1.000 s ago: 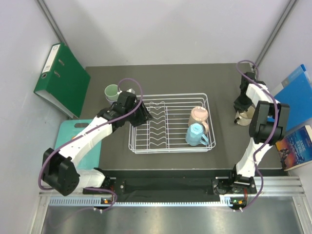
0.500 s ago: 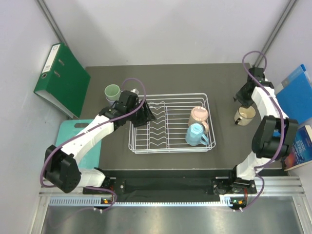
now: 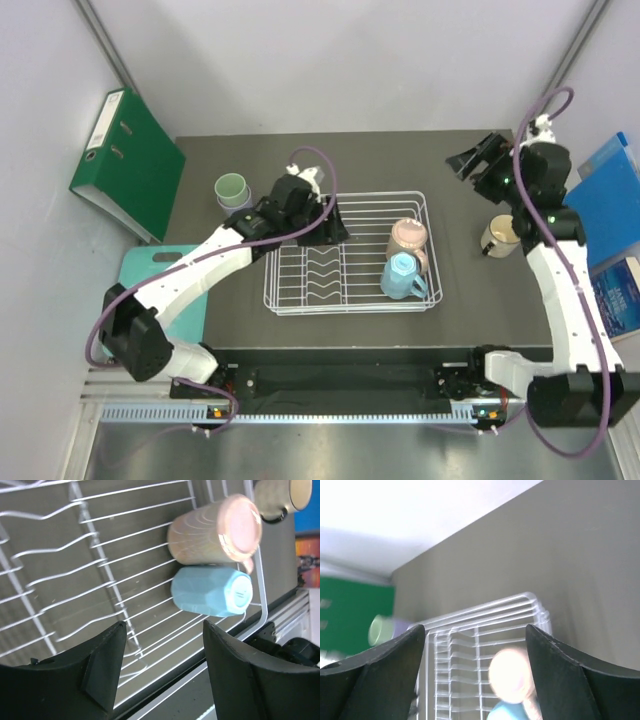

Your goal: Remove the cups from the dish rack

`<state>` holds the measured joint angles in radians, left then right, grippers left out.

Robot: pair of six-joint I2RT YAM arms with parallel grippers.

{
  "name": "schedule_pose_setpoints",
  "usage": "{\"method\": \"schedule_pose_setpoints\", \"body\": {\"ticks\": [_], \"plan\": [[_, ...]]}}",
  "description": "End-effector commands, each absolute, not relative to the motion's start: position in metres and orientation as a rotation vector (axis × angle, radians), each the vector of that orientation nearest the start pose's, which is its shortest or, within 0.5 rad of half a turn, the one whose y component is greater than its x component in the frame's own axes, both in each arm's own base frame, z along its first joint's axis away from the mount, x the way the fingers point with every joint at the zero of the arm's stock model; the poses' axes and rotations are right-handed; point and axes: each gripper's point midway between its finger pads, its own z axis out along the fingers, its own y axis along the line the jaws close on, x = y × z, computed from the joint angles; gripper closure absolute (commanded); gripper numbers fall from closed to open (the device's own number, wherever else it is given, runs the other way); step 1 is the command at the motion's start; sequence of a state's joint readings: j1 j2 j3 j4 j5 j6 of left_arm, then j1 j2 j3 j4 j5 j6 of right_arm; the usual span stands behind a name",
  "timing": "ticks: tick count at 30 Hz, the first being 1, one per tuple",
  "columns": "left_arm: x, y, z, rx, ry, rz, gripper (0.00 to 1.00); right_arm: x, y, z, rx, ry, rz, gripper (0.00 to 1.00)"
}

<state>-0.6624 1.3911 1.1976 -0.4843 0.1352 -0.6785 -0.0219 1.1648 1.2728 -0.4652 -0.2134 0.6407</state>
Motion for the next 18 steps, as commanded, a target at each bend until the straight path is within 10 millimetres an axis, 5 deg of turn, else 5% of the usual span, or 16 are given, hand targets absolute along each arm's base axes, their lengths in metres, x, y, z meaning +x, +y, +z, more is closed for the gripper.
{"method": "schedule_pose_setpoints", "body": {"ticks": [1,10,18], "plan": [[0.278,-0.322,0.232,0.265,2.263,-0.831,0.32,0.331,0.109,0.345,0.276,1.807,0.806,0.18],[0.299,-0.356,0.215,0.332,2.257,-0.713,0.31,0.280,0.106,0.307,0.206,1.891,0.652,0.15],[0.315,-0.402,0.210,0.369,2.248,-0.742,0.31,0.263,0.094,0.323,0.230,1.830,0.614,0.15]]}}
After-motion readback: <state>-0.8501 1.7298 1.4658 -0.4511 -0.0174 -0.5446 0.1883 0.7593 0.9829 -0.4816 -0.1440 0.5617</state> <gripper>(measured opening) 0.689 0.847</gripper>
